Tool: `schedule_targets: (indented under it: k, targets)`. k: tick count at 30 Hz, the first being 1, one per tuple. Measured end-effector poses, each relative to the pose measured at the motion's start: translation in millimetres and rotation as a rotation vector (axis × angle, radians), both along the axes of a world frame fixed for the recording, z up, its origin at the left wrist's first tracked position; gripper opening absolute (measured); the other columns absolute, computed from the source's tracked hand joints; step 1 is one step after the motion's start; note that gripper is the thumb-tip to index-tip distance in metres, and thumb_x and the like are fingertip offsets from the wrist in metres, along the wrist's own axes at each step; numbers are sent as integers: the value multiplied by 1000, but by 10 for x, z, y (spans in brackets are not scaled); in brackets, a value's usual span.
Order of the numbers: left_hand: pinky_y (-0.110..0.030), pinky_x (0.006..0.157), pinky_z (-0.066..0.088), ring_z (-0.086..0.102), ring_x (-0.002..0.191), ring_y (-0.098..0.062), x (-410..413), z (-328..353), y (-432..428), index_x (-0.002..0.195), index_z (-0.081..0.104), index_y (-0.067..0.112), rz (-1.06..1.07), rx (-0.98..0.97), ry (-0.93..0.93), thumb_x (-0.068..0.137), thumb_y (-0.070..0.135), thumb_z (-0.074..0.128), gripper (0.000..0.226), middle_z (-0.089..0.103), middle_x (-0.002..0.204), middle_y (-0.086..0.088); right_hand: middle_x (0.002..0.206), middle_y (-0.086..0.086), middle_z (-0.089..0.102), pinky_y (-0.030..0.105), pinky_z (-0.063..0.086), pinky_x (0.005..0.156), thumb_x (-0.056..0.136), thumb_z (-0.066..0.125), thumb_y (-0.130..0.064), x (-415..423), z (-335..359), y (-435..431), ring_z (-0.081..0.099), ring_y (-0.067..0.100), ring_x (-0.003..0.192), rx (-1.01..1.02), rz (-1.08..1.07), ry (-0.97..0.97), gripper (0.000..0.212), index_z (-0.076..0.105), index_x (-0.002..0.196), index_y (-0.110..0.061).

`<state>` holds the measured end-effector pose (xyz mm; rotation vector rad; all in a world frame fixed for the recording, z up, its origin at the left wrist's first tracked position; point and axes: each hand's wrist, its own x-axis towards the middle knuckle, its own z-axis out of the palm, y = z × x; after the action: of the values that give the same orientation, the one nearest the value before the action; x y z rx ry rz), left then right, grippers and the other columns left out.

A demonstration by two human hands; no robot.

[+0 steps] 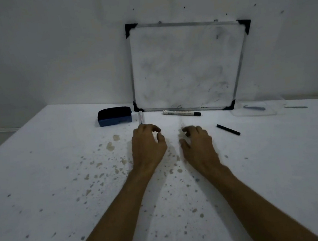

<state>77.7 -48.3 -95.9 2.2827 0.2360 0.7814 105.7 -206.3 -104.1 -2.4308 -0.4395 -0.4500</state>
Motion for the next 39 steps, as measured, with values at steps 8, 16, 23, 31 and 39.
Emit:
schedule_targets:
  k: [8,16,23,31,39]
  targets:
    - [-43,106,40,47,127,-40,345,129,246,134,48,-8,268,-15,312,97,38,64,61,51,138,-28,132,5,65,19,40,97,90,76,-23,-294,159,-195,61,16,118,305,40,221,50,59,136,-12]
    - [-35,66,52,65,90,-30,207,160,208,103,65,-3,230,-170,241,103,19,56,24,70,103,-20,115,-5,71,17,51,90,92,74,-30,-222,131,-207,64,5,100,466,41,238,39,64,127,-17]
    - [-17,75,54,68,83,-5,-359,165,-135,111,75,21,-225,-504,157,100,33,64,20,75,97,7,97,-8,78,19,56,63,94,66,-50,-160,237,-294,73,3,76,892,91,363,36,72,120,-26]
    - [-22,77,61,74,86,-8,-390,56,-210,108,79,25,-443,-430,105,96,38,70,20,80,93,7,87,-8,75,24,49,60,97,65,-46,-126,264,-357,62,9,72,932,220,410,24,78,103,-27]
    - [-17,63,52,67,73,-6,-407,88,-229,107,69,26,-439,-511,65,91,56,55,37,74,87,7,82,2,71,29,55,65,100,58,-46,-219,313,-294,68,19,73,832,367,573,30,77,112,-25]
